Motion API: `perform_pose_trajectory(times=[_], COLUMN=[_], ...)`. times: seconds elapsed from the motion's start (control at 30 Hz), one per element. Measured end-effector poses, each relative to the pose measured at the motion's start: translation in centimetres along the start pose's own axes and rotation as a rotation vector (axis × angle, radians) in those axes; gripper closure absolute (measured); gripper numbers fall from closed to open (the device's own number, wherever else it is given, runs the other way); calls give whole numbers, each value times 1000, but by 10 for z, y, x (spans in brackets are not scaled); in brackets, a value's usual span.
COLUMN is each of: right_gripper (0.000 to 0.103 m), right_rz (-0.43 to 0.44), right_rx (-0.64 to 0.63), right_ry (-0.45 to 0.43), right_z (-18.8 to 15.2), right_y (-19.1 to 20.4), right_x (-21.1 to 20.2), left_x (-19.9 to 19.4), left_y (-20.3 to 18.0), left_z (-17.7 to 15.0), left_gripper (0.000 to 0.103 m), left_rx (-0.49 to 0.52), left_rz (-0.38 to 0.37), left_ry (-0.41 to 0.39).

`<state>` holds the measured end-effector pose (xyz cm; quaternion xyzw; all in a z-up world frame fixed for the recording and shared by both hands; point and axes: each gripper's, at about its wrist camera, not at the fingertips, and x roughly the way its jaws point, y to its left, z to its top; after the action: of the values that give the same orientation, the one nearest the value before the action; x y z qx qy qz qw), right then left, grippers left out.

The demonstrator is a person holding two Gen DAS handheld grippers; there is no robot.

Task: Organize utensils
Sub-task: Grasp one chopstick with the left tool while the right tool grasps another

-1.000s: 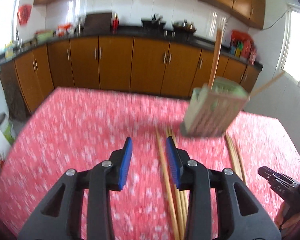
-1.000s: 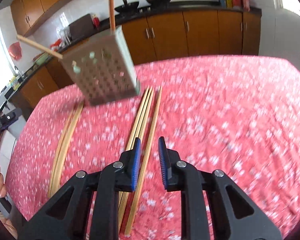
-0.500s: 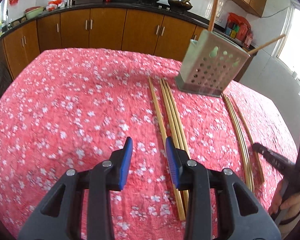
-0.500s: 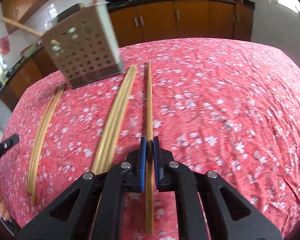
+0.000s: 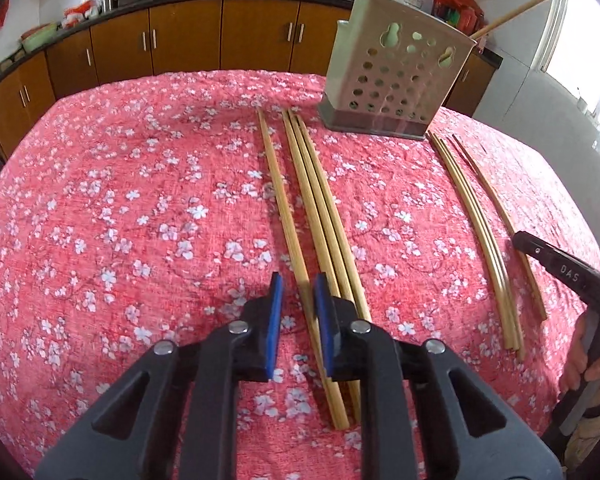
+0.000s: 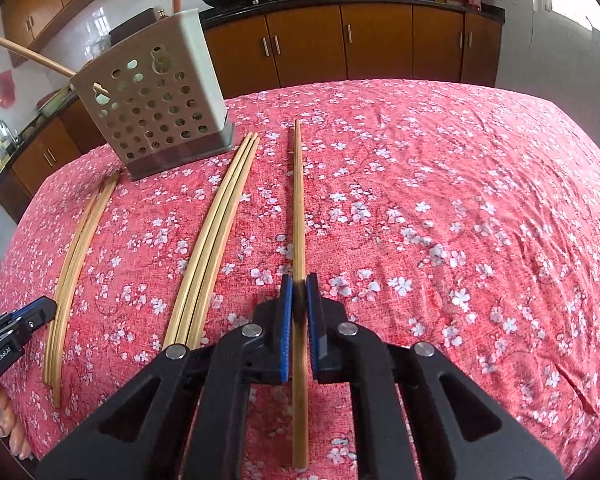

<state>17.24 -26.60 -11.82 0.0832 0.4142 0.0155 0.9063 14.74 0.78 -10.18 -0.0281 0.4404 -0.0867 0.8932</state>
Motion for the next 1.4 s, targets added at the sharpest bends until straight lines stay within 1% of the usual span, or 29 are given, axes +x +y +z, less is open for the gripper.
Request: perform_pose_trajectory(times=[0.13, 0.33, 0.43, 0.63, 0.73, 0.9, 1.0, 1.23, 1.4], right_gripper=[95, 95, 95, 95, 95, 94, 94, 94, 94], right_rz=[-10, 2, -19, -80, -69, -84, -75, -67, -64], right_rx=[-20, -38, -25, 22, 35, 23, 29, 33, 36], right_ry=[0, -5, -8, -17, -19, -19, -19, -25, -27], right_z=[-3, -4, 2, 19, 19, 18, 19, 19, 18], right_y=[5, 3, -4, -26, -30, -27, -28, -29, -30], right_x=[-2, -5, -1, 8, 8, 8, 8, 8, 8], left_x=[4, 10, 13, 15, 15, 10, 8, 8, 9], left_y=[3, 25, 42, 58, 61, 62, 64, 63, 64], left_z=[3, 14, 20, 22, 24, 19, 19, 20, 20], left_gripper=[93, 95, 95, 94, 94, 93, 93, 93, 93], left_rx=[1, -45, -86, -114, -121, -127, -137, -133, -142], left_rz=[47, 107, 124, 113, 108, 98, 88, 95, 84], left_ry=[-3, -15, -23, -48, -48, -51, -52, -50, -51])
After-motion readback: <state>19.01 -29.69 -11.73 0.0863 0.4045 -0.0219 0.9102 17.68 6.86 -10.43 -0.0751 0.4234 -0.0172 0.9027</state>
